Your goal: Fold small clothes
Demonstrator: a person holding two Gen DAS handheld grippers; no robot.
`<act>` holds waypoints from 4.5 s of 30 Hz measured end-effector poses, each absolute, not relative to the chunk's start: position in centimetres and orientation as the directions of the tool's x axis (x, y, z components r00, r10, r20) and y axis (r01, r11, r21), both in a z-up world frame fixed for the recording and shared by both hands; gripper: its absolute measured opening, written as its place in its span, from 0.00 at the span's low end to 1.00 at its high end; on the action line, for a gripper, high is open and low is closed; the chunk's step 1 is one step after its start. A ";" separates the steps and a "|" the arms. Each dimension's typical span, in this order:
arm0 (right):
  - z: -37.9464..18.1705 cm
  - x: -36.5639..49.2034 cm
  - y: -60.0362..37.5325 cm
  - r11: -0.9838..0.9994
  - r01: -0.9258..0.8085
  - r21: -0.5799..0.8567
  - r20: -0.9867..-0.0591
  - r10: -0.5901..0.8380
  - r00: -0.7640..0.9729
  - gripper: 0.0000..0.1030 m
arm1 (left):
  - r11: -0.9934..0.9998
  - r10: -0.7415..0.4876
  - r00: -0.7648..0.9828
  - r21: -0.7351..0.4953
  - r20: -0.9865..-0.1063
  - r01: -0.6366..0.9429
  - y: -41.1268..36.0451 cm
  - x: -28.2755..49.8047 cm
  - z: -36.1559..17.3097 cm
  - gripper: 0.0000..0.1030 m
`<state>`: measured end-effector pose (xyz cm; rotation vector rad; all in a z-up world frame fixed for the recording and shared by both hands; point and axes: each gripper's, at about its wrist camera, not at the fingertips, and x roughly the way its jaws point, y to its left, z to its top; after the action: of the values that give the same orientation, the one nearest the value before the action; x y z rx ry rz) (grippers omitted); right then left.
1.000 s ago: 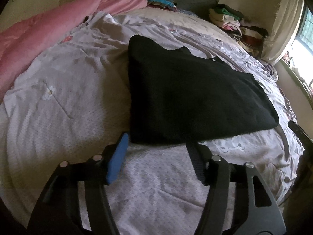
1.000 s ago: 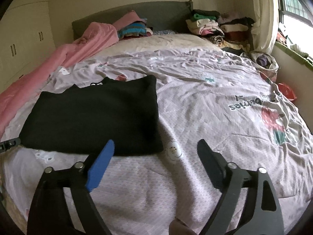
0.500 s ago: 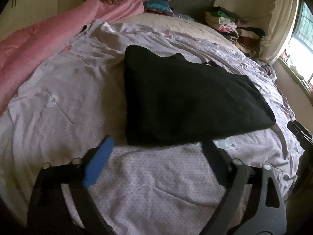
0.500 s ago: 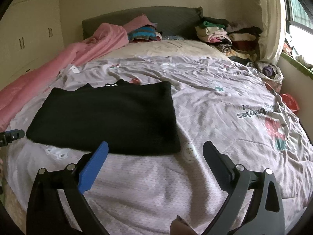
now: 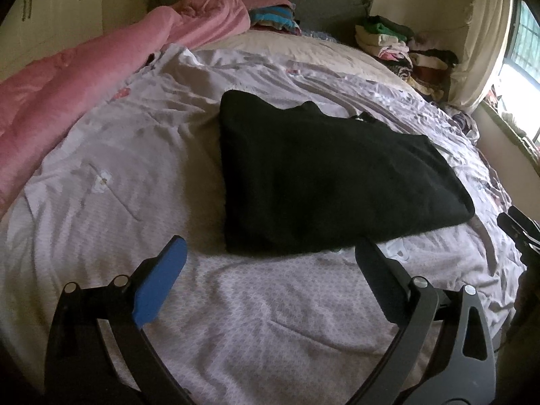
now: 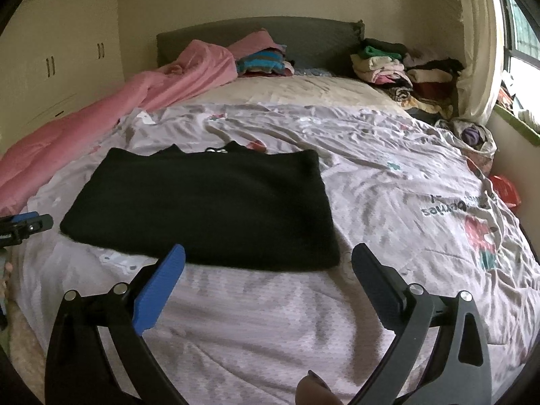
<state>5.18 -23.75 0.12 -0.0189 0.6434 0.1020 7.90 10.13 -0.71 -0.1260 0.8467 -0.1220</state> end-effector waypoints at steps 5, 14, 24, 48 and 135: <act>0.8 4.9 -22.2 0.991 -0.134 0.001 -0.590 0.109 0.800 0.96 | 0.986 -0.149 0.669 -0.158 -0.728 0.048 10.8 7.7 -0.1 0.91; 1.6 5.0 -19.0 0.980 -0.199 -0.030 -0.582 0.144 0.800 0.96 | 0.994 -0.073 0.694 -0.108 -0.716 -0.007 12.3 7.2 0.4 0.91; 2.0 5.4 -15.1 0.960 -0.275 -0.051 -0.576 0.197 0.794 0.96 | 0.994 -0.026 0.699 -0.090 -0.714 -0.056 14.1 6.9 0.5 0.91; 0.1 7.0 -4.9 0.874 -0.464 -0.143 -0.597 0.297 0.745 0.96 | 0.988 0.075 0.705 -0.045 -0.705 -0.150 16.9 8.1 0.4 0.91; 0.3 9.6 -7.5 0.890 -0.456 -0.012 -0.419 0.410 0.810 0.06 | 0.940 -0.270 0.633 -0.342 -0.726 0.008 7.8 23.6 3.1 0.17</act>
<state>9.64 -7.46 0.31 -0.1140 0.4215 0.4638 23.63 7.83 3.06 -0.3224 0.8746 -0.1621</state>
